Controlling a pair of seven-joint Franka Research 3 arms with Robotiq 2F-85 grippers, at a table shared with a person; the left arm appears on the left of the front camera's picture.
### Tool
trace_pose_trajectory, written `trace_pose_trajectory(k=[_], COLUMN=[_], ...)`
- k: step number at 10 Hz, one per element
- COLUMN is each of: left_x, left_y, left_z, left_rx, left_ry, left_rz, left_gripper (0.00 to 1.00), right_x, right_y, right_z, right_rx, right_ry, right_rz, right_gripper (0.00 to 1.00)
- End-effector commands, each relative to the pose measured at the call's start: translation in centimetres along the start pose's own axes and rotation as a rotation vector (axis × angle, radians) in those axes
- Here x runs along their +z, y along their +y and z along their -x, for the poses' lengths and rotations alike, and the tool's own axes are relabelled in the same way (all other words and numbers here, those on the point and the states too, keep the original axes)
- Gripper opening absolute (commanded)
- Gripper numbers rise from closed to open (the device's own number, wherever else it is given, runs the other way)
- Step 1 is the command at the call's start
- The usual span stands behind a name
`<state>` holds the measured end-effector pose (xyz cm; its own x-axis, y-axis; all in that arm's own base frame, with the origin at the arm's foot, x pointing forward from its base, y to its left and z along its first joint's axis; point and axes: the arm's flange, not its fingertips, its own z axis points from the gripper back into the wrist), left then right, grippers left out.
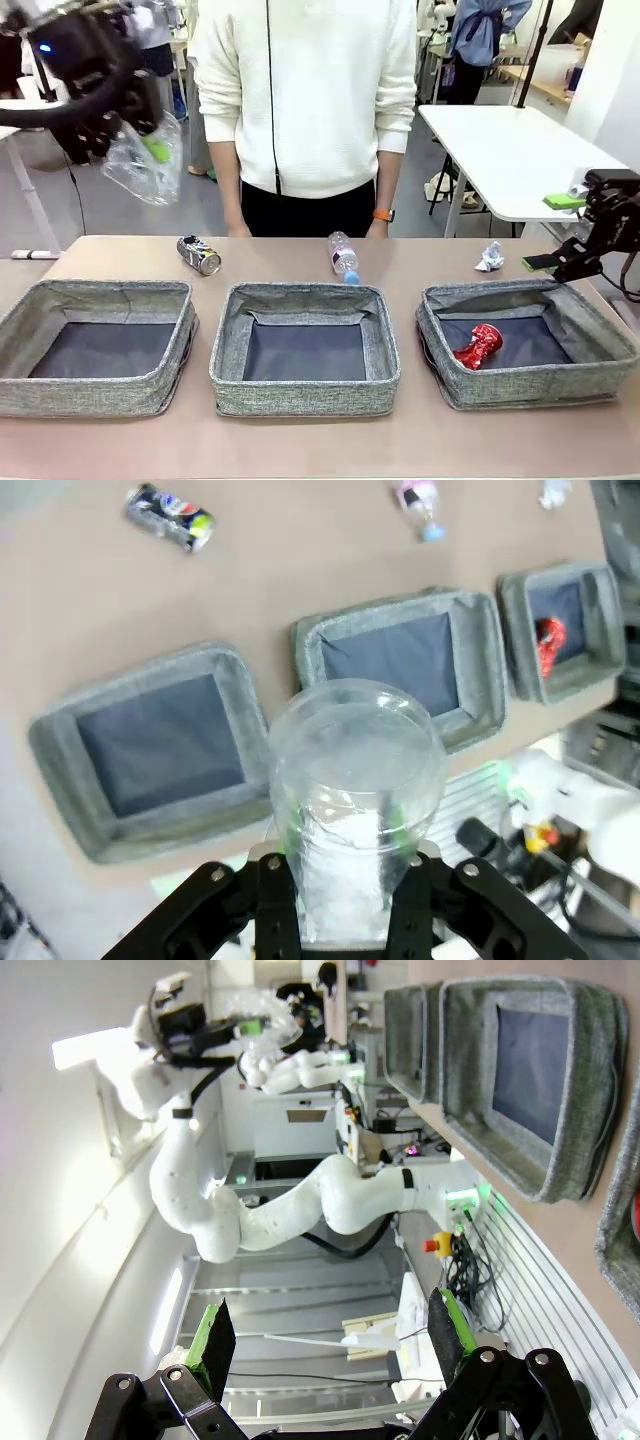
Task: Sort the waste into the appropriate baskets.
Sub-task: Pick up the waste item pointed out by the person.
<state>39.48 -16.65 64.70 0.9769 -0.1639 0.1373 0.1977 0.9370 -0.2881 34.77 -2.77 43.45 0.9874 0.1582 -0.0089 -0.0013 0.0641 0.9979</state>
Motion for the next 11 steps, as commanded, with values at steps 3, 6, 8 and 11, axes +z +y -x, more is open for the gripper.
trace_pose_trajectory(k=[3,6,8,11], left_x=[0.7,3.6,4.9,6.2], left_y=[-12.1,-16.2,-17.6,-18.1], left_z=[-2.3,-3.8,-4.3,-3.9], left_rx=[0.19,0.163,0.163,0.116], left_ry=[0.143,0.162,0.134,0.121], left_rz=[-0.26,-0.197,-0.162,-0.124], left_gripper=[0.36,0.36,0.36,0.36], right_x=[0.1,0.1,0.1,0.1], right_y=[0.5,0.5,0.5,0.5], right_z=[-0.1,-0.1,-0.1,-0.1], right_rx=[-0.013,-0.013,-0.013,-0.013], right_ry=[-0.003,-0.003,-0.003,-0.003], right_rz=[-0.011,-0.011,-0.011,-0.011], right_gripper=[1.0,1.0,1.0,1.0])
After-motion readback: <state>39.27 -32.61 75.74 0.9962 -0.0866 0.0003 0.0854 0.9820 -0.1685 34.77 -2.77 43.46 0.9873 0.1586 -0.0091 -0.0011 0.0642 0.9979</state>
